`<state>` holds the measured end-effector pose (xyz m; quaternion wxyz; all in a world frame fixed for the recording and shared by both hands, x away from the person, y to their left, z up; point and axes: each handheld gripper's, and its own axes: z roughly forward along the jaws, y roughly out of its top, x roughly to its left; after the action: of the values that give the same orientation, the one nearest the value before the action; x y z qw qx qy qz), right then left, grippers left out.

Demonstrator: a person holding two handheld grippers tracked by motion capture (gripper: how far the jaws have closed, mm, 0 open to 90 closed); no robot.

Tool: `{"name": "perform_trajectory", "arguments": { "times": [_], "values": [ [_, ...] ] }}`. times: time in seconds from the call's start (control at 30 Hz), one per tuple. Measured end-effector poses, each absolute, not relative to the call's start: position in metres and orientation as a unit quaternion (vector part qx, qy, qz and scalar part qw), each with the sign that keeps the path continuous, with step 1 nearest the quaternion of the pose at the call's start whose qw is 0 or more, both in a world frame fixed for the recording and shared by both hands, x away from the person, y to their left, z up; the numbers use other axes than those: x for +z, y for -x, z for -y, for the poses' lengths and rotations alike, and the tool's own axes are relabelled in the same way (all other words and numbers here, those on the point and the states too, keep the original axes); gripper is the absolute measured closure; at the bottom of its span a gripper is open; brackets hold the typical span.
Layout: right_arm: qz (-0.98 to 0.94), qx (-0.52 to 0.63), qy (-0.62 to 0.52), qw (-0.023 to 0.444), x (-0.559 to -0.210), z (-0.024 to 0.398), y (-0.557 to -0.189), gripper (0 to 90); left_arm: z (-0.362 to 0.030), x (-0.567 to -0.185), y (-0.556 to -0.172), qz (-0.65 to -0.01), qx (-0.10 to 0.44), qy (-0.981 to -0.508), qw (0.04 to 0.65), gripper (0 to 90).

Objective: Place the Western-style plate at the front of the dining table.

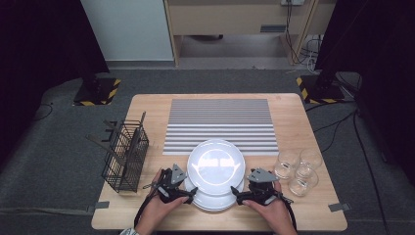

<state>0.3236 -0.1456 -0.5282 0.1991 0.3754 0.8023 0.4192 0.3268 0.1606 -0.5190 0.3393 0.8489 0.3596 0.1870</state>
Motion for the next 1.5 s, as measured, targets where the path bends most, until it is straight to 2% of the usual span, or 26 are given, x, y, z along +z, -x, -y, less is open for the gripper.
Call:
{"name": "perform_trajectory", "arguments": {
  "times": [0.4,1.5],
  "values": [
    [-0.797,0.418,-0.384,0.208,-0.528,0.145,-0.33,0.9,-0.158,-0.52,-0.327,-0.36,0.195,-0.847,0.339,4.7],
    [-0.812,0.409,-0.372,0.187,-0.526,0.132,-0.341,1.5,-0.155,-0.521,-0.331,-0.364,0.203,-0.844,0.339,4.8]
  ]
}}
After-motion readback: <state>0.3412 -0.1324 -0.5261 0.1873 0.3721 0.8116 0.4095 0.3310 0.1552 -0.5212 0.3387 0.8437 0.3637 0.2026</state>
